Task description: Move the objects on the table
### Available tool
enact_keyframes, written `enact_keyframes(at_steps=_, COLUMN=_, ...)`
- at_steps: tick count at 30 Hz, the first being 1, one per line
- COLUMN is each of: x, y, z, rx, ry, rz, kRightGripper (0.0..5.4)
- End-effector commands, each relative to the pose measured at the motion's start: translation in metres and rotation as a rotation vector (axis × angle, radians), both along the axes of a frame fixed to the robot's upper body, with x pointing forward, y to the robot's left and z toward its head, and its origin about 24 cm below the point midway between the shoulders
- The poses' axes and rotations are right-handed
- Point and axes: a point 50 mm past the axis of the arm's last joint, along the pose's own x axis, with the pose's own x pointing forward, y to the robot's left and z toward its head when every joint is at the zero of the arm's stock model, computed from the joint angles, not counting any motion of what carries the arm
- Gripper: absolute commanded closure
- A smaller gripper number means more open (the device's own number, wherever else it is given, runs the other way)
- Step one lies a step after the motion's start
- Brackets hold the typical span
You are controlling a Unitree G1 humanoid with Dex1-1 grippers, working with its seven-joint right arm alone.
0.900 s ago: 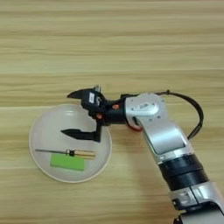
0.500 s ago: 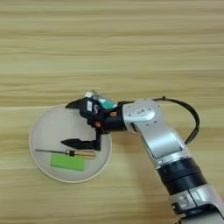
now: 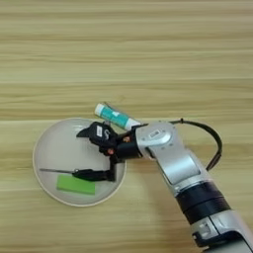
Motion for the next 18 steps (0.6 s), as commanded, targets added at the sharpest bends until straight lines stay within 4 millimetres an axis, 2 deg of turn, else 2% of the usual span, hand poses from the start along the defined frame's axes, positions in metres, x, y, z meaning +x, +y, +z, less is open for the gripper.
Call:
enact_keyframes(at_steps=1, x=0.0125, y=-0.0005, z=0.0162, rx=-0.014, ry=-0.108, rz=-0.007, kRightGripper=0.04)
enact_keyframes(at_steps=14, x=0.0152, y=-0.0022, z=0.0106, rx=-0.065, ry=-0.134, rz=-0.013, kRightGripper=0.04)
enact_keyframes(at_steps=18, x=0.0141, y=-0.0024, z=0.0088, rx=-0.070, ry=-0.125, rz=-0.004, kRightGripper=0.58)
